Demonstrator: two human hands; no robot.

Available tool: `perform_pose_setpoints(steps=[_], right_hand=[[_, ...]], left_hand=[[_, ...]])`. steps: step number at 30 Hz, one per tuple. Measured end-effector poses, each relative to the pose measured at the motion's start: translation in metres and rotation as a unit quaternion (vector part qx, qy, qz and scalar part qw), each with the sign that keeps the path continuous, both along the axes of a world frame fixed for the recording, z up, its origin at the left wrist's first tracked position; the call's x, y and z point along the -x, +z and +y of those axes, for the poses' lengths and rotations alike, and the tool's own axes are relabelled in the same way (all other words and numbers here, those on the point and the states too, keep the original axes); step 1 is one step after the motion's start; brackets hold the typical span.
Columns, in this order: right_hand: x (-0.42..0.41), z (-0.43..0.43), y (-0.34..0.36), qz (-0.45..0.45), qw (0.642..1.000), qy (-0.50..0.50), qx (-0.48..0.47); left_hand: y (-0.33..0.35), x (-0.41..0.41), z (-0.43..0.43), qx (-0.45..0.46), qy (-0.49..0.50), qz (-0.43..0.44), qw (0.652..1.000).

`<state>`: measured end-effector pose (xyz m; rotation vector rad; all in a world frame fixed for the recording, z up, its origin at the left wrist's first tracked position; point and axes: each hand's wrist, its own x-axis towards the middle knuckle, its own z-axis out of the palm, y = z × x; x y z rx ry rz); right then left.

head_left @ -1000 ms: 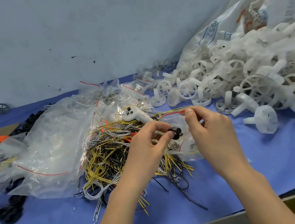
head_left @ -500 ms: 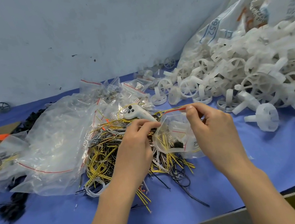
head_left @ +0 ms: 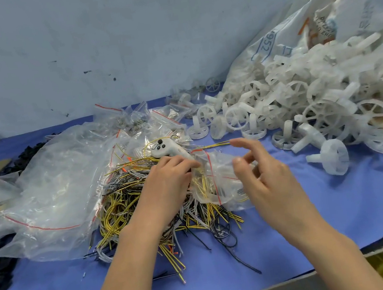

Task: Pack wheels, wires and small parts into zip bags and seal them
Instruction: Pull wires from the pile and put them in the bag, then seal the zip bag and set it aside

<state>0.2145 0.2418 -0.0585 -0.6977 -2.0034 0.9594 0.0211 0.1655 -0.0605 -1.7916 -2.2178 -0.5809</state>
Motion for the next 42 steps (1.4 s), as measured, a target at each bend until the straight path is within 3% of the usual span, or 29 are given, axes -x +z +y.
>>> perform_pose_setpoints(steps=[2,5,8,13,18,21,25,28,30,34,42], right_hand=[[-0.004,-0.007,-0.005,-0.062,0.997,0.032,-0.026],[-0.004,-0.019,-0.014,-0.155,0.978,0.034,-0.137],[0.003,-0.025,-0.022,-0.216,0.951,-0.005,-0.221],[0.012,-0.020,-0.025,-0.129,0.942,-0.107,-0.292],[-0.003,-0.001,0.002,0.056,0.983,-0.118,-0.129],[-0.004,0.011,0.043,0.169,0.967,-0.155,-0.109],[0.010,0.024,0.083,0.299,0.942,-0.131,-0.078],[0.021,0.029,0.070,0.303,0.948,-0.080,0.050],[0.024,0.030,0.055,0.278,0.954,-0.068,0.094],[0.024,0.030,0.044,0.266,0.956,-0.069,0.106],[0.015,0.015,0.053,0.314,0.947,-0.006,0.066]], left_hand=[[0.000,0.003,0.002,0.011,-0.002,-0.003,1.000],[-0.004,0.004,0.006,0.023,-0.012,-0.015,1.000],[-0.005,0.006,0.008,-0.021,-0.029,-0.109,0.993],[0.001,0.008,0.004,-0.060,-0.038,-0.210,0.975],[0.024,0.004,-0.004,-0.147,-0.049,-0.233,0.960],[0.056,-0.009,-0.011,-0.202,-0.083,-0.245,0.945],[0.103,-0.014,-0.020,-0.300,-0.130,-0.193,0.925],[0.096,-0.012,-0.020,-0.231,-0.142,-0.371,0.888],[0.080,-0.009,-0.021,-0.216,-0.099,-0.432,0.870],[0.071,-0.006,-0.026,-0.274,-0.053,-0.398,0.874],[0.078,-0.005,-0.049,-0.356,-0.087,-0.415,0.833]])
